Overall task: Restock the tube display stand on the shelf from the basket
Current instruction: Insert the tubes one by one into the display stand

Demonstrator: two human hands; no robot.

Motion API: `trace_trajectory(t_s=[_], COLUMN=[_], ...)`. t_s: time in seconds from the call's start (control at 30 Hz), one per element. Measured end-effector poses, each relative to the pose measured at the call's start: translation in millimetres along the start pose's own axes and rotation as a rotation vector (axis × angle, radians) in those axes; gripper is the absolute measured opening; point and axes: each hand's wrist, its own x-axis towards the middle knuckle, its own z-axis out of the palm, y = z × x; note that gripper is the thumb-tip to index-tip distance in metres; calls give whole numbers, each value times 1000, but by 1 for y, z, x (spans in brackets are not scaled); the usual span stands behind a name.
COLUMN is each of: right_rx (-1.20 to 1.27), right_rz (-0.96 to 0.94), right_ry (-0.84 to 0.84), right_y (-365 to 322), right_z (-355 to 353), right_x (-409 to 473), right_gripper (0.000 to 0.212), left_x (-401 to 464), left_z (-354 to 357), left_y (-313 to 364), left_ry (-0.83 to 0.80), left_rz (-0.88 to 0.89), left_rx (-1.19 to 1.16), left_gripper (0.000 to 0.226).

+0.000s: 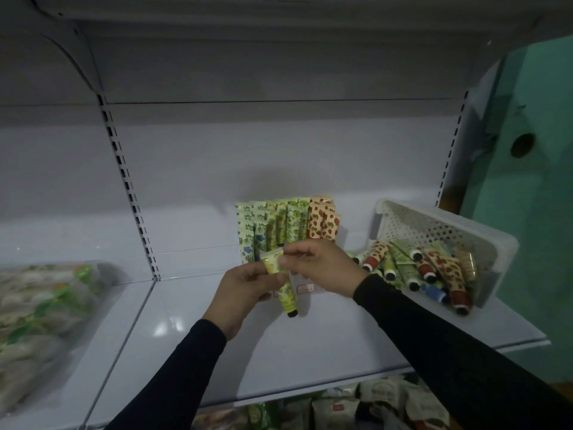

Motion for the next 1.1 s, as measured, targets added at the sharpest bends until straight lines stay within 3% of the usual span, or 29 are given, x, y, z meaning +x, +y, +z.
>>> trace_trajectory(t_s=[0.07,0.17,0.3,0.43,0.53,0.6,0.77,0.87,1.1], right_rx=[-15,-17,-53,8,-90,-157,-291,-414,-488], right_rz=[2,-9,-20,-13,-55,-97,-189,-233,-237], right_ry=[19,22,53,209,339,406,482,487,502], right_y=[0,-1,0,-3,-5,-6,-9,-7,7], right_z=[0,-3,-11,-25,-37,-41,-37,-32,-18], right_x=[4,7,12,23,35,44,69,83,96], right_gripper=[31,20,20,16,16,20,27,35,42], left_x=[0,2,3,11,23,41,83,93,103], left_z=[4,7,7,-8,-22,-33,-47,-43,-42], left_y=[3,5,8,25,50,58,58,56,45], left_ry=[-14,-18,-8,183,330,377,179,88,58], left_rz=[19,45,100,323,469,493,321,300,337], left_rx=[42,104,238,637,764,874,1102,1205,1366], left_gripper=[8,17,8,7,9,24,62,65,85])
